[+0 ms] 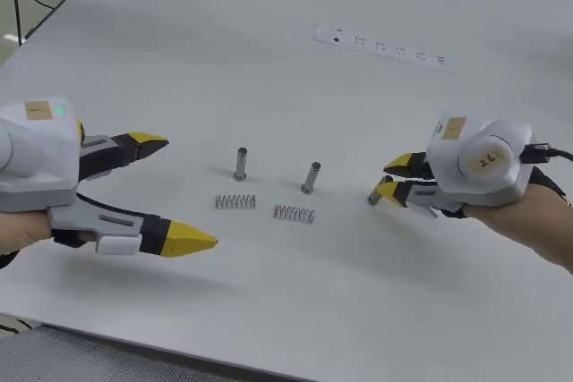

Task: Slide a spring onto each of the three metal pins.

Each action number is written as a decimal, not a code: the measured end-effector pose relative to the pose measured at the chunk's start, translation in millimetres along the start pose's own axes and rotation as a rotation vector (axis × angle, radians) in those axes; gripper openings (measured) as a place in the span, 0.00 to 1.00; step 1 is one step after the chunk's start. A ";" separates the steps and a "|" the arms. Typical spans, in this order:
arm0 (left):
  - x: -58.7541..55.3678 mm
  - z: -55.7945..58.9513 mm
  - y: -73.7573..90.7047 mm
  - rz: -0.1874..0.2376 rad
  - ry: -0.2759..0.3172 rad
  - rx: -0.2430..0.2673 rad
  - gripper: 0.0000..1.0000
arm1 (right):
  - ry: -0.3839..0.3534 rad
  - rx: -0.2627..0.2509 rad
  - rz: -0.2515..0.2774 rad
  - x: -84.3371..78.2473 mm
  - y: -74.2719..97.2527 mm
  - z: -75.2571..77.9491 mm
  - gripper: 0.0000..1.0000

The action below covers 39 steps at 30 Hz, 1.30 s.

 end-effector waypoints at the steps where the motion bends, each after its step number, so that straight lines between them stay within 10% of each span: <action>1: 0.2 0.1 0.3 0.000 0.000 0.001 0.96 | -0.026 0.003 0.023 1.6 2.0 -0.4 0.13; 14: 2.5 0.7 0.3 0.005 0.005 -0.001 0.97 | -0.387 0.038 0.244 -1.5 24.3 -1.9 0.18; 39: 3.0 0.0 0.8 0.006 0.012 -0.002 0.96 | -0.415 0.079 0.316 -0.8 41.6 -24.7 0.22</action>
Point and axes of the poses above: the centre of the closed fingertips' face, and the gripper's own axes: y roughly backward along the fingers, z roughly to its right, x roughly out of its top, the point moved 8 cm from there along y, roughly backward along the fingers, and after that the axes turned 11 degrees about -y, right-handed, at the moved point
